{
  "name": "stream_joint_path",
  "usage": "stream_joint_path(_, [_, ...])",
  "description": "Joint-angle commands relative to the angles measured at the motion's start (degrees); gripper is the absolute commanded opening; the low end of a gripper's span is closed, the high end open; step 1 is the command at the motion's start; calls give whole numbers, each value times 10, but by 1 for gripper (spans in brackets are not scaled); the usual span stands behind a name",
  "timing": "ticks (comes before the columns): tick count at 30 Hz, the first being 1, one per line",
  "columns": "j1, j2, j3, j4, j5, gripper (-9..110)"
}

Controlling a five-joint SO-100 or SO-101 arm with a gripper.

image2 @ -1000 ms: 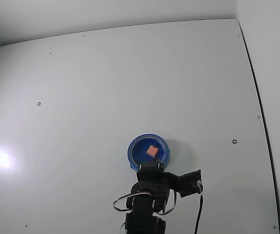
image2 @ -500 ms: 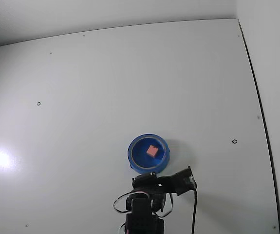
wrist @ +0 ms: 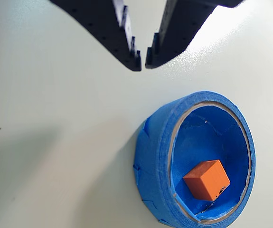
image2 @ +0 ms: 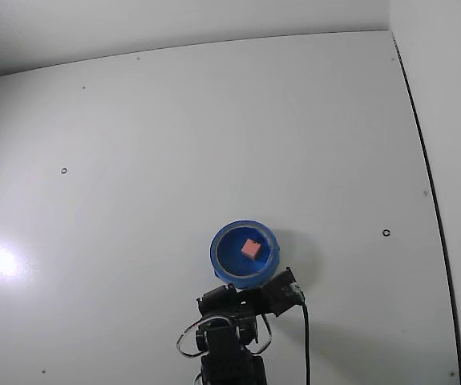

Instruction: Grasp a block and put it in the bin.

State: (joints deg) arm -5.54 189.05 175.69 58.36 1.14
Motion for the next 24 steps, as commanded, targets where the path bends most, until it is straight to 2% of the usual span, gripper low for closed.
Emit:
stream_joint_path(1, [-4, -1, -11, 4, 1, 0])
stream_joint_path(24, [-4, -1, -11, 4, 3, 0])
